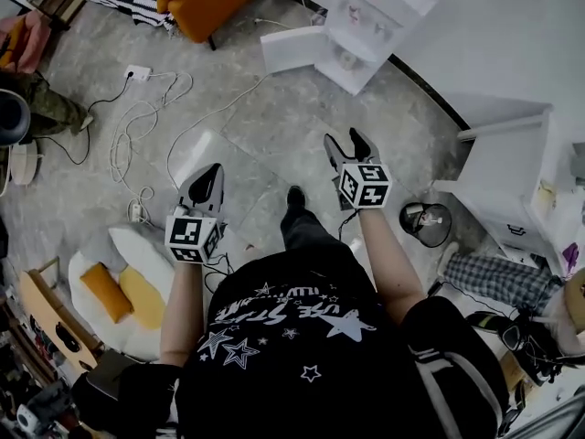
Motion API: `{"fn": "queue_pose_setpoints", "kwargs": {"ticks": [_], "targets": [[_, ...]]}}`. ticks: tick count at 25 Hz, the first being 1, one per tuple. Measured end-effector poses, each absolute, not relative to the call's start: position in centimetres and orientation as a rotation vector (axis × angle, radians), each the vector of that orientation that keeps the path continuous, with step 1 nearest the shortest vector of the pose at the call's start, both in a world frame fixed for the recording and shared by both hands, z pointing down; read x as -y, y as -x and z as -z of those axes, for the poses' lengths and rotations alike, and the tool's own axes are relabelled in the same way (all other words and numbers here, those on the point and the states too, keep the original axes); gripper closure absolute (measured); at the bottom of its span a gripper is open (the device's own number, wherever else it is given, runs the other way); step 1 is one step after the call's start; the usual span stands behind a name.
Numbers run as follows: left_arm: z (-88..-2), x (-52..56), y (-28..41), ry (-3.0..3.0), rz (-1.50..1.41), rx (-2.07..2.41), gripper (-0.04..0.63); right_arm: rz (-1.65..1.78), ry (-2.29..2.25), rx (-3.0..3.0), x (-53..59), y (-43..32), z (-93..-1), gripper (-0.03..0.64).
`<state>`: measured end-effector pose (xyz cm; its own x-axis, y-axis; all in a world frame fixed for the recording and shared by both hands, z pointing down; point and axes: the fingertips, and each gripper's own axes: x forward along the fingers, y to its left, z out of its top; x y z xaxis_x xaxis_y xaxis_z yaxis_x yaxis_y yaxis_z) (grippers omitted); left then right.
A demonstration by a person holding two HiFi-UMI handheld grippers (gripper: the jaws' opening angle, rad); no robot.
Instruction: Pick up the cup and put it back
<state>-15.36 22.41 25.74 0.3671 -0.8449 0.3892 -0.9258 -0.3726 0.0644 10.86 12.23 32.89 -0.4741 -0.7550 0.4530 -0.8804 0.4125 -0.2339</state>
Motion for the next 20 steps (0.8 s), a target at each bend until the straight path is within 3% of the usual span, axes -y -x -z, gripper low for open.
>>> {"fn": "queue_pose_setpoints", "kwargs": {"ticks": [13,20], "targets": [[-24.9,-7.4,14.3,-2.374,-0.442,1.598,0.586,-0.742,-1.458,2.329,-1.0,-13.5,-35.8,0.348],[-29.1,1.0,12.6,-2.443,-0.467,1.449,0.586,-0.802,-1.634,2.207,3.8,-14.8,-38.0,0.348]]}}
